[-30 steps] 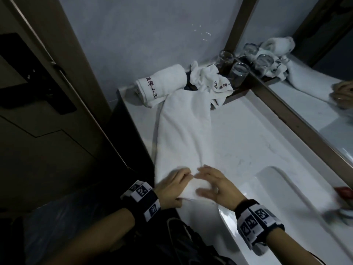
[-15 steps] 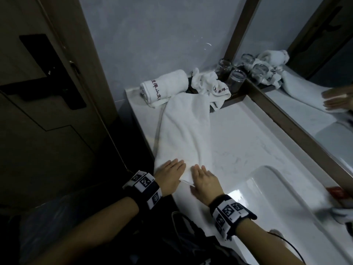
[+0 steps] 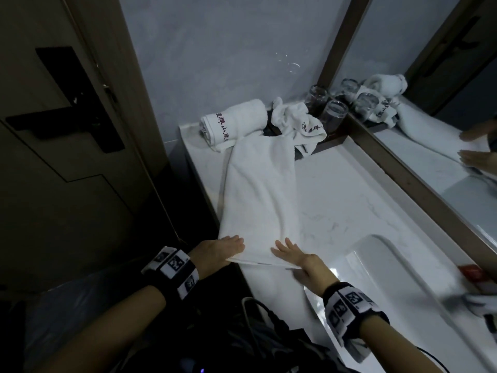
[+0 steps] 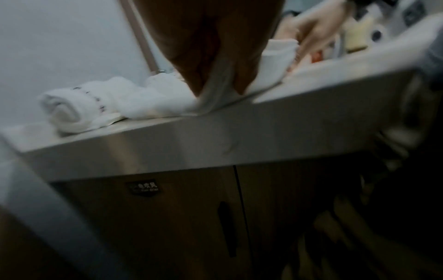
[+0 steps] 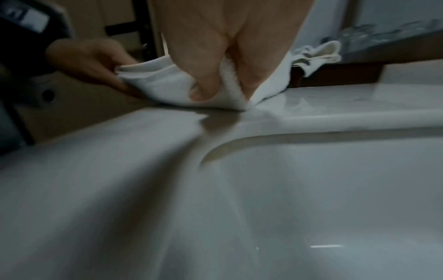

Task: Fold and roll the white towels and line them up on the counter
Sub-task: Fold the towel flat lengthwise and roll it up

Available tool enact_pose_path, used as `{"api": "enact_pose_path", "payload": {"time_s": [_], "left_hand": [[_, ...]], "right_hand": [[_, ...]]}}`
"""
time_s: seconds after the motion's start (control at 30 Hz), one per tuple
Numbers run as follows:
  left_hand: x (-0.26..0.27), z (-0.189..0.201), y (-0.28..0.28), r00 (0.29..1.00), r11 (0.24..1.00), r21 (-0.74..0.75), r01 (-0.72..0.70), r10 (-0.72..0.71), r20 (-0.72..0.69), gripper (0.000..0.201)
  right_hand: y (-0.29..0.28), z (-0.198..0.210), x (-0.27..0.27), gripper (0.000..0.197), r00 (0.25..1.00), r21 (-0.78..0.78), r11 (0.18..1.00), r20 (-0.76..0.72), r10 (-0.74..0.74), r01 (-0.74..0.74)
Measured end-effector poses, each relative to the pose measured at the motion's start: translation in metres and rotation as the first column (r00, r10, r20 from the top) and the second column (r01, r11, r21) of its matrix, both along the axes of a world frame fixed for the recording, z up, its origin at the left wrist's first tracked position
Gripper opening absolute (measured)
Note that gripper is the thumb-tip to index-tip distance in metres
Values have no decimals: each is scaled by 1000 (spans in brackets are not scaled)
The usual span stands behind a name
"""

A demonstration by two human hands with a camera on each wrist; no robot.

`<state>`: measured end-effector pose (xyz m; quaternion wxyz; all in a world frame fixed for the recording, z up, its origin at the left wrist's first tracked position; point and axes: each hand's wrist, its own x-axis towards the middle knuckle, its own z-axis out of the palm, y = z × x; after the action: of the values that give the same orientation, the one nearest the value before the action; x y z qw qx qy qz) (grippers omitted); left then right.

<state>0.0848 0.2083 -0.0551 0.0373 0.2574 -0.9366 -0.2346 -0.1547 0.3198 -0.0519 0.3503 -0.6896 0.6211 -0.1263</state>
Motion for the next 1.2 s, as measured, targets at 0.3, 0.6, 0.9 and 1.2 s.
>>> {"api": "enact_pose_path", "payload": {"time_s": [0.3,0.6,0.9,1.2], "left_hand": [[-4,-4,-9,936,866,362,-345,345,66,26],[-31,15,-6,998,924,-379,49,-60,-17,18],[-11,2,1,975,947,-233,221,-215,49,47],[-12,13,-15,994,984,179,-22,40,-98,50]], "right_hand": [[-10,-2,-11,14,717,252,754,237,-655,606],[-32,-8,9,46,766,-105,805,-258,-589,584],[-8,1,11,44,939,-347,935,-339,-51,-75],[-15,-6,-10,36,981,-86,978,15,-192,193]]}}
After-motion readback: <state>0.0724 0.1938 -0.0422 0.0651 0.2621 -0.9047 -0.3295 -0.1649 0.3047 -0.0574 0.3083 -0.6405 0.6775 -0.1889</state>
